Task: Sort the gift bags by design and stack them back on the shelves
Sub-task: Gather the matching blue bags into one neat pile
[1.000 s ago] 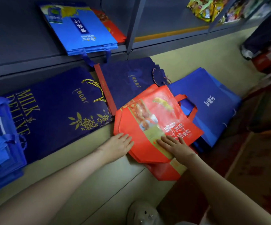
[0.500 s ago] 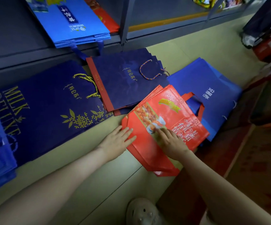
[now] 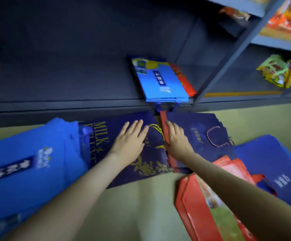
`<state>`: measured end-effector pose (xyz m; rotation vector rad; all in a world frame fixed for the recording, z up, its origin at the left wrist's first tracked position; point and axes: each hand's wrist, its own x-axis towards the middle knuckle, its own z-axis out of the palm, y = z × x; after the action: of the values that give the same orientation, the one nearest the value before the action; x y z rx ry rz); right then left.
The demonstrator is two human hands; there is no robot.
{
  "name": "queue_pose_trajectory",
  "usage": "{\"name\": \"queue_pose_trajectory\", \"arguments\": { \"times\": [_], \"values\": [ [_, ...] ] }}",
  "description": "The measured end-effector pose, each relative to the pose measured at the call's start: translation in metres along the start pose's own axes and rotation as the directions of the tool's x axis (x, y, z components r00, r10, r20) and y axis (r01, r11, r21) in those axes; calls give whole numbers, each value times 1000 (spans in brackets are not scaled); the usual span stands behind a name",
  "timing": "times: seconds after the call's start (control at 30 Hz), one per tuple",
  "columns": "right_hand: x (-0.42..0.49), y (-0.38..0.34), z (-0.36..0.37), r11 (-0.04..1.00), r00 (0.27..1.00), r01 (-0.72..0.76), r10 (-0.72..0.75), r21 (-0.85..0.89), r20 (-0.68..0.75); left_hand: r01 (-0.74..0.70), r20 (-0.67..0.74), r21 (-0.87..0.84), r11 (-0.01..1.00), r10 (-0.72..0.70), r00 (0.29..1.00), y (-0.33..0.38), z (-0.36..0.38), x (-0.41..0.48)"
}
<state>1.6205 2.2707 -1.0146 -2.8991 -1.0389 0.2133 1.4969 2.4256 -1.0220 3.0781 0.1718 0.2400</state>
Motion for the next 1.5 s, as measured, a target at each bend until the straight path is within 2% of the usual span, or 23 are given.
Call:
{"name": "queue_pose_trajectory", "arguments": {
  "times": [0.13,0.27,0.5,0.73,0.83,0.9,0.97,1.03,1.13,1.23,1.3,1.37,1.5],
  "values": [
    [41,-46,-3,1000,999,-19,20,17,-30,168,46,9,986,-168,985,-48,-17,-9],
    [75,-54,2,998,997,31,-34,-46,-68,231,51,-15,973,-230,972,-72,-8,-3],
    [149,-48,22,999,989,-36,41,33,-141,305,37,-57,951,-304,952,-82,13,-1],
    [203,-53,34,967,997,-79,73,-242,-33,289,-110,0,957,-287,952,-88,26,-7],
    [213,-49,30,943,996,-35,7,-332,-84,295,-171,10,955,-289,942,-92,21,-3],
    [212,-39,23,942,983,41,-99,-334,-157,309,-177,11,951,-302,937,-91,18,0],
    [204,-28,12,938,940,131,-220,-321,-259,311,-189,7,950,-304,934,-87,16,4],
    [189,-16,0,944,895,191,-280,-267,-348,307,-204,24,952,-296,933,-81,13,11],
    [154,-1,-13,918,821,297,-386,-262,-421,285,-256,67,956,-259,931,-74,7,23],
    [119,10,-17,847,687,447,-531,-287,-496,277,-364,185,943,-196,910,-70,-6,31],
    [94,14,-20,791,619,533,-606,-300,-499,271,-420,259,927,-144,896,-68,-16,32],
    [66,17,-19,742,590,591,-666,-317,-457,261,-429,311,914,-111,897,-68,-24,29],
    [23,17,-15,651,549,691,-756,-314,-357,161,-312,356,920,-45,949,-72,-24,14]
  ]
}}
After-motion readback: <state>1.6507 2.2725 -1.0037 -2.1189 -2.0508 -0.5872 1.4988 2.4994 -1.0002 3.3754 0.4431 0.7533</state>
